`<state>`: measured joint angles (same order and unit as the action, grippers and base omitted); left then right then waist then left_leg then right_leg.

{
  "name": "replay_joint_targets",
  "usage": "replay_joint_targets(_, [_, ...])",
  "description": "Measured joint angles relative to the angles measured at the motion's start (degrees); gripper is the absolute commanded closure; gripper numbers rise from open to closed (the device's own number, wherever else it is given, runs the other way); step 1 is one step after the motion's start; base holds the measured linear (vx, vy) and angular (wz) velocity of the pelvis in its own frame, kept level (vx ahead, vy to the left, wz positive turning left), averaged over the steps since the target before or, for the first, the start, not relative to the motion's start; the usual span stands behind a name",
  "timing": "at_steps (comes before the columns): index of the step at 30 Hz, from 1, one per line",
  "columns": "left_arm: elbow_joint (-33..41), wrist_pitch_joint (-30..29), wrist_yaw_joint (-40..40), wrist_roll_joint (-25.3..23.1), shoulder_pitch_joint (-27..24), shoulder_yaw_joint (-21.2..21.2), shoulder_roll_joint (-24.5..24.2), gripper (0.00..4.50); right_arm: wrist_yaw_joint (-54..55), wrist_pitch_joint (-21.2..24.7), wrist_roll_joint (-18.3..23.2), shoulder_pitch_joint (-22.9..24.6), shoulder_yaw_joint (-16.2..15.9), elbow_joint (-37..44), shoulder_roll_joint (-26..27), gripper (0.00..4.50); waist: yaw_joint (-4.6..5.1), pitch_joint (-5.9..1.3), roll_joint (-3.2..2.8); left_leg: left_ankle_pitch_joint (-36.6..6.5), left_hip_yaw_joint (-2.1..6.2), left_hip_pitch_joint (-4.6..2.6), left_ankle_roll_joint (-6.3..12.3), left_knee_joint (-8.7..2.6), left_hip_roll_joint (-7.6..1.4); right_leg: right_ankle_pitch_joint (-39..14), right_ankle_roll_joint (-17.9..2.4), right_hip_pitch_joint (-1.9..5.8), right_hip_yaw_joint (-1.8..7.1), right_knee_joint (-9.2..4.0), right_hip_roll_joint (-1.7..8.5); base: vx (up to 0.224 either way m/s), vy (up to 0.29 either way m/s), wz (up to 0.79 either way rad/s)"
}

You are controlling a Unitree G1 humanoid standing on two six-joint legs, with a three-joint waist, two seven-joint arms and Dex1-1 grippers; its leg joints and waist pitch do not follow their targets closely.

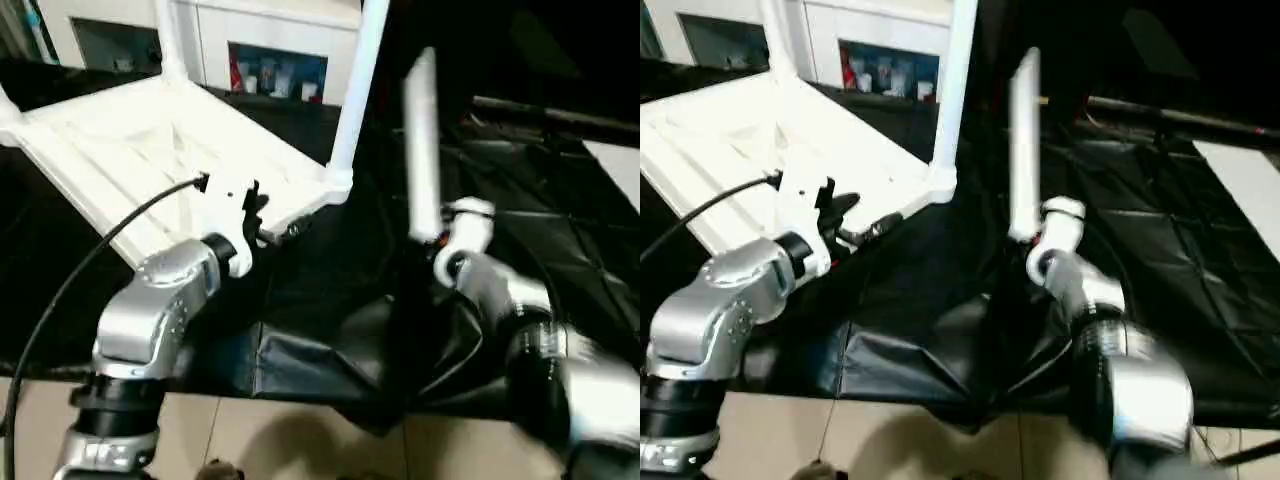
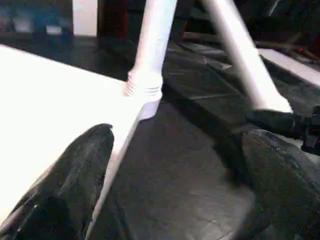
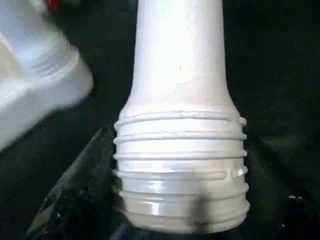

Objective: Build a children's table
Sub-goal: Pick table leg

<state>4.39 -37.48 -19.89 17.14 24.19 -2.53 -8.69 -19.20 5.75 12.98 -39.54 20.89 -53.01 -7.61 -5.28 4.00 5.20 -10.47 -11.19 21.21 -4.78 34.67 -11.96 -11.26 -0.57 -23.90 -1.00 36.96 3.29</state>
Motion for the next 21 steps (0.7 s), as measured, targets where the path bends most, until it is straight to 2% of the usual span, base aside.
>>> replay_joint_targets(1, [-0.89, 1.39, 1.03, 0.29, 0.31, -0.68, 1.71, 0.0, -0.04, -1.55, -0.02, 3.1, -0.18, 4.74, 1.52, 1.76, -0.02, -0.01, -0.06, 0.04, -0.01, 0.0, 0.08, -0.01, 0.0, -0.01, 0.02, -0.01, 0.01, -0.02, 0.01, 0.0, 0.0, 0.0])
replay_joint_targets(4, [-3.68, 1.43, 1.47, 1.2, 3.21, -1.06, 2.22, 0.0, -0.87, -6.8, -0.07, 11.1, -2.25, 15.24, 5.01, 1.76, 0.25, 0.05, -0.28, 0.04, 0.06, 0.0, 0.08, -0.02, 0.01, 0.01, 0.06, -0.06, 0.04, -0.02, 0.0, 0.0, 0.0, 0.0])
replay_joint_targets(7, [-6.57, 0.49, 1.01, 1.84, 7.93, -2.33, 1.52, 0.0, -1.62, -12.11, 0.24, 15.55, -3.68, 21.69, 6.91, 1.76, 0.51, 0.08, -0.47, 0.04, 0.15, -0.08, 0.07, -0.09, 0.02, 0.13, 0.15, -0.06, 0.07, -0.02, 0.0, 0.0, 0.0, 0.0])
replay_joint_targets(10, [-7.33, 0.43, -3.02, 5.85, 11.74, -4.01, 1.03, 0.0, -5.15, -19.11, -0.19, 20.46, -8.45, 28.84, 7.56, 1.76, 0.7, 0.03, -0.6, 0.04, 0.22, -0.15, 0.06, -0.15, 0.02, 0.14, 0.18, -0.06, 0.07, -0.03, 0.0, 0.0, 0.0, 0.0])
replay_joint_targets(12, [-7.04, 0.1, -4.3, 8.08, 13.72, -4.94, 1.64, 0.0, -7.1, -20.0, -0.4, 21.48, -11.42, 32.05, 8.38, 1.76, 0.95, 0.02, -0.7, 0.04, 0.24, -0.13, 0.06, -0.15, 0.03, 0.15, 0.18, -0.06, 0.07, -0.03, 0.0, 0.0, 0.0, 0.0])
replay_joint_targets(16, [-7.93, -2.35, -5.79, 12.1, 17.44, -5.62, 3.6, 0.0, -10.42, -19.37, -1.45, 22.17, -16.17, 38.42, 9.06, 1.76, 0.83, 0.05, -0.75, 0.04, 0.29, -0.04, 0.06, -0.14, 0.04, 0.15, 0.18, -0.06, 0.06, -0.08, 0.0, 0.0, 0.0, 0.0])
replay_joint_targets(21, [-7.96, -5.41, -9.28, 18.15, 19.6, -6.69, 5.5, 0.0, -14.68, -14.92, -0.13, 22.26, -19.09, 40.74, 7.91, 1.76, 0.45, -0.01, -0.85, 0.04, 0.3, -0.02, 0.07, -0.15, 0.07, 0.16, 0.18, 0.06, 0.06, -0.36, 0.0, 0.0, 0.0, 0.0])
